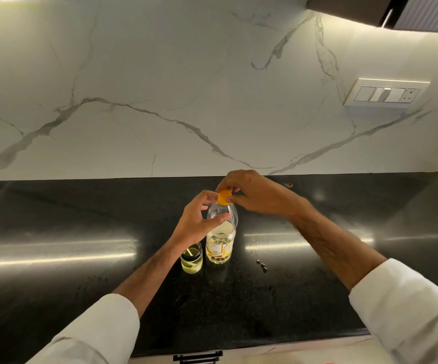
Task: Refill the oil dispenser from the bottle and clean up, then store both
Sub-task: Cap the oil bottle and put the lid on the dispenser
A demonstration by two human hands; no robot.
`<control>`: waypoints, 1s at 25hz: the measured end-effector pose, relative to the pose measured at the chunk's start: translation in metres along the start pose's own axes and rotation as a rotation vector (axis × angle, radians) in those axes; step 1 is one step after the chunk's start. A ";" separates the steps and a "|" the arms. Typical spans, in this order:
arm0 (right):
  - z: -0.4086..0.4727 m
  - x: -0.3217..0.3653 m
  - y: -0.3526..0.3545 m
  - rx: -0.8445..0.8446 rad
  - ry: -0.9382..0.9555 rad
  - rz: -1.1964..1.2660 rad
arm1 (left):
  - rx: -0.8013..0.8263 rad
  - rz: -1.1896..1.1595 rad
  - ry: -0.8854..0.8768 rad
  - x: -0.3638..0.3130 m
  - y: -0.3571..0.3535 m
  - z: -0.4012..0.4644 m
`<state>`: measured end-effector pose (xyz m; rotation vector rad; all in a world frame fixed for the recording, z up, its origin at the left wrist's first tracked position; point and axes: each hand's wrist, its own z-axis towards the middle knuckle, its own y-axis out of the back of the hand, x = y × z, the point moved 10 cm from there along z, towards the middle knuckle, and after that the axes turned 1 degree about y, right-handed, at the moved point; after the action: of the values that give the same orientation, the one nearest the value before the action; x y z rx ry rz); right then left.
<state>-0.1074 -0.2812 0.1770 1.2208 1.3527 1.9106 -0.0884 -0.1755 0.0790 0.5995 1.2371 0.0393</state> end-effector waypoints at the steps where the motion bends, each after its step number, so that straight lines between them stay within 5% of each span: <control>1: 0.003 0.003 0.000 0.032 0.027 -0.041 | -0.003 -0.003 0.001 -0.001 0.000 0.000; 6: 0.020 -0.003 -0.013 0.159 0.054 -0.246 | -0.006 -0.006 -0.008 0.001 0.001 0.004; 10: 0.024 -0.015 -0.011 0.146 -0.105 -0.270 | -0.010 -0.021 -0.013 0.002 0.000 0.005; 15: 0.022 0.008 -0.006 0.068 -0.038 -0.496 | 0.007 -0.010 -0.021 -0.001 -0.001 0.002; 19: 0.018 0.014 -0.001 0.180 0.053 -0.315 | 0.006 0.005 -0.033 -0.004 0.005 0.004; 25: 0.021 0.008 -0.009 0.152 0.074 -0.389 | 0.001 -0.042 -0.054 -0.002 0.003 0.004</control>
<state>-0.0938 -0.2619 0.1738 0.8780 1.6607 1.6160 -0.0845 -0.1750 0.0826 0.5724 1.1972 -0.0125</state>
